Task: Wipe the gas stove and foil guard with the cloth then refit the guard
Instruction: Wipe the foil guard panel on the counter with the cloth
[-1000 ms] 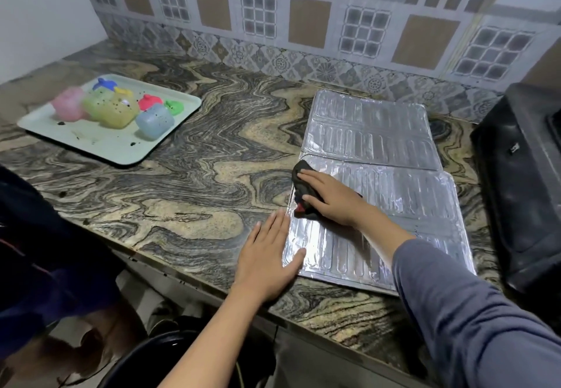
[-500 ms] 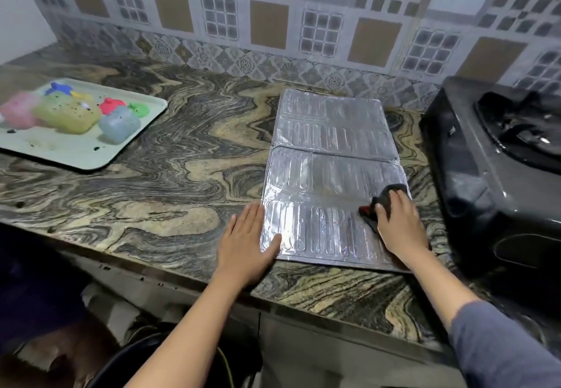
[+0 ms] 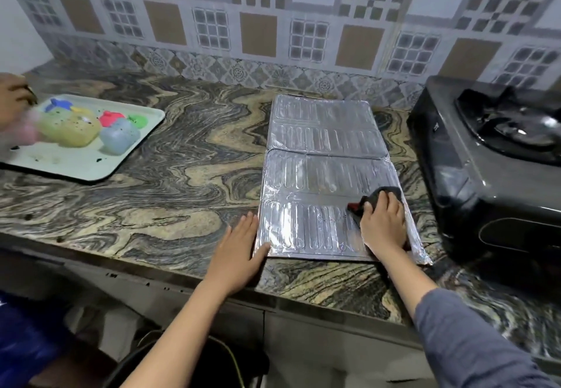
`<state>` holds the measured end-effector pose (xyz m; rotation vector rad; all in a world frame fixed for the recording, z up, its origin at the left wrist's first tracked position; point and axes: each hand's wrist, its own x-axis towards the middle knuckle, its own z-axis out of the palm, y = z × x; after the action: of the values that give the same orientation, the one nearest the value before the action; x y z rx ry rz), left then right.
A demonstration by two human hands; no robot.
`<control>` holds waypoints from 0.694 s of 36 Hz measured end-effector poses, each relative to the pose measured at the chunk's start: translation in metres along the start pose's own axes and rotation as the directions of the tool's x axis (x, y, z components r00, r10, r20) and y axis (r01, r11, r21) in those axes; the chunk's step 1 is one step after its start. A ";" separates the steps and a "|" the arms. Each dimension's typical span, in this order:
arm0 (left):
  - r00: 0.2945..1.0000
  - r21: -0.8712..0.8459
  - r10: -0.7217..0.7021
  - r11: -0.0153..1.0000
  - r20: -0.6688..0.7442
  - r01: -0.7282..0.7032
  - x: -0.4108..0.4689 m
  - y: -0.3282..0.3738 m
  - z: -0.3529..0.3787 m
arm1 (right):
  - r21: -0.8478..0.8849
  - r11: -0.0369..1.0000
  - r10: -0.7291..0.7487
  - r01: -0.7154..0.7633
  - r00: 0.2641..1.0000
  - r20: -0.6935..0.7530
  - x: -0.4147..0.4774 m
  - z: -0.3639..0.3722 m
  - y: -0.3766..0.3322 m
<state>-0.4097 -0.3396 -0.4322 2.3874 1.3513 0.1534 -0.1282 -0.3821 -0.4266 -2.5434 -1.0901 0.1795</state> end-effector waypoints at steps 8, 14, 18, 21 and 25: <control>0.999 -0.003 0.009 1.000 0.033 -0.009 -0.003 0.000 0.000 | 0.049 0.993 -0.108 0.106 0.992 0.061 -0.026 0.024 -0.061; 0.999 -0.110 0.035 0.993 0.013 -0.034 -0.008 -0.004 -0.001 | 0.044 0.965 -0.262 0.259 0.954 0.147 -0.035 0.039 -0.098; 0.998 -0.081 0.060 0.995 -0.022 -0.062 -0.014 -0.008 0.004 | 0.047 0.969 -0.246 0.242 0.959 0.141 -0.037 0.041 -0.104; 0.998 -0.079 0.059 0.995 -0.008 -0.059 -0.013 -0.009 0.004 | 0.045 0.952 -0.305 0.302 0.936 0.176 -0.040 0.043 -0.111; 0.998 -0.021 0.058 0.998 -0.009 -0.058 -0.012 -0.009 0.005 | 0.071 0.876 -0.480 0.477 0.845 0.235 -0.046 0.048 -0.124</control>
<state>-0.4220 -0.3475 -0.4389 2.4116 1.2784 0.1929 -0.2554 -0.3233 -0.4250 -2.1887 -1.7775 0.3700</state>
